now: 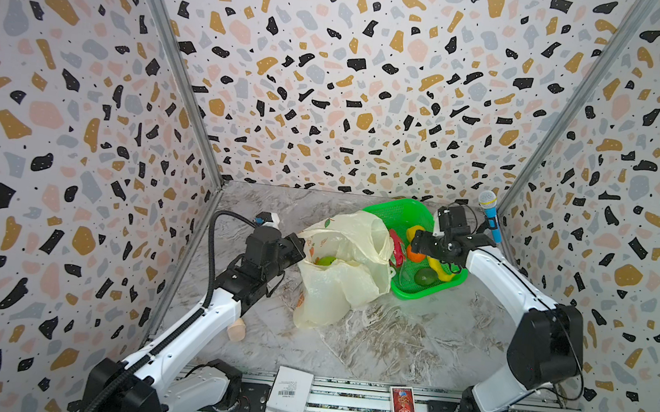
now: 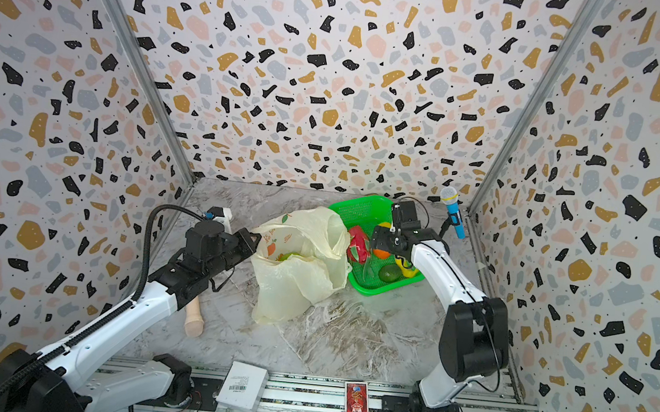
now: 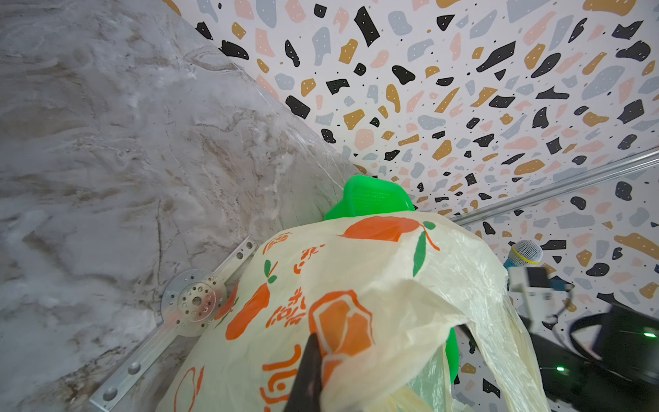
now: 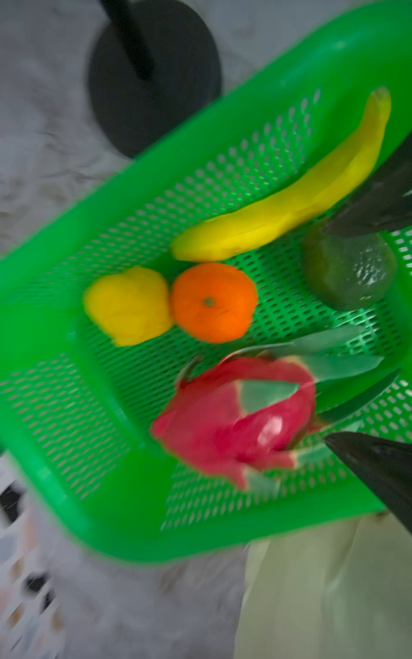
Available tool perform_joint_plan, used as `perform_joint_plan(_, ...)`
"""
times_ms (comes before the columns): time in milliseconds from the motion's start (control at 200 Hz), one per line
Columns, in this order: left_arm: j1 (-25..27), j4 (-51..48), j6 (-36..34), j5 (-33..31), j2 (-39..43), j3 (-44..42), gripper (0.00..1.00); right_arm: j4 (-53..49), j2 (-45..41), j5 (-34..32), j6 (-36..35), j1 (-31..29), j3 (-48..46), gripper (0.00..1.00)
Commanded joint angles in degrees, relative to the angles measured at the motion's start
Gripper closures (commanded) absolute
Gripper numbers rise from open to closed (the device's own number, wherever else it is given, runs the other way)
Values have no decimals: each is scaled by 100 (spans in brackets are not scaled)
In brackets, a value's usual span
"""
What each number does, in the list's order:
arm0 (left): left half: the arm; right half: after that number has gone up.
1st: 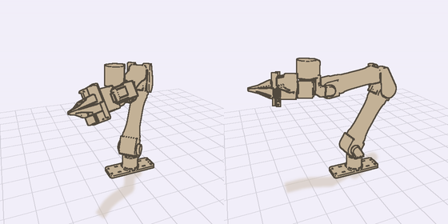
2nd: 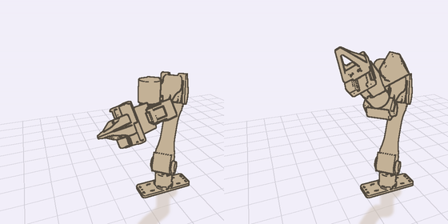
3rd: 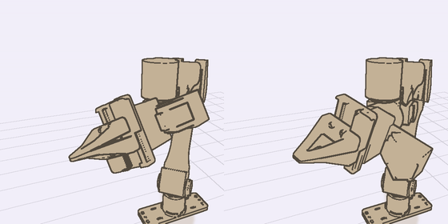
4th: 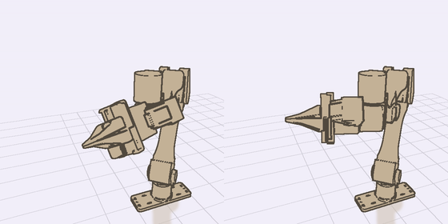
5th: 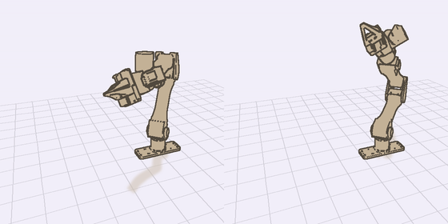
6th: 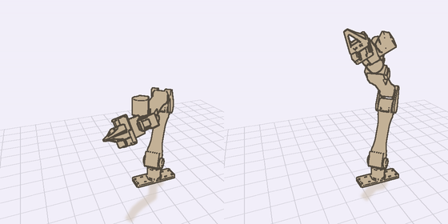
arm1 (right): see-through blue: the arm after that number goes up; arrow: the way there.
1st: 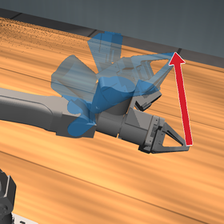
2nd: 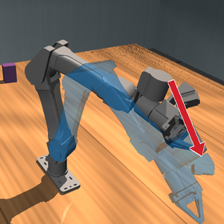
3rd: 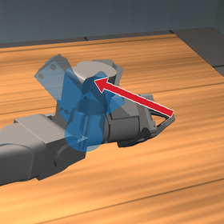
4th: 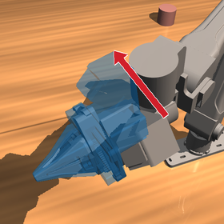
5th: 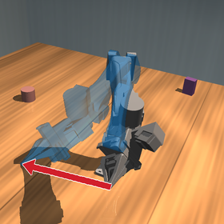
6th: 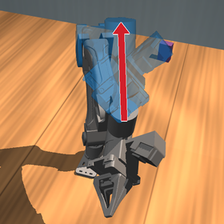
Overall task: Place the fruits into the plastic bag
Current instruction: 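Release the fruit in the bag and move the right gripper over the basket, then grasp the green fruit in the basket and carry it into the bag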
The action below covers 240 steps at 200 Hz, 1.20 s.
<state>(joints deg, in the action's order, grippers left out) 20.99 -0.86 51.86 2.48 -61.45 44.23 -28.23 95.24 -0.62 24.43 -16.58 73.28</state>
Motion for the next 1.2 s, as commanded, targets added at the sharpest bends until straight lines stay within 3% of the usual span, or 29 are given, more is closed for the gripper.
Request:
perform_joint_plan(0,-26,246,9,59,14,-94,100,-243,-22,24,161,56,-150,13)
perform_joint_plan(285,-41,313,7,77,12,-167,100,-228,636,-473,68,67,-191,13)
perform_joint_plan(556,-38,386,54,121,-73,-143,100,-33,1011,-364,82,83,-290,19)
perform_joint_plan(941,-51,324,33,86,-7,-125,100,126,463,66,120,111,-506,64)
perform_joint_plan(1196,-51,257,-17,121,-5,-85,100,-79,-730,100,-97,57,9,69)
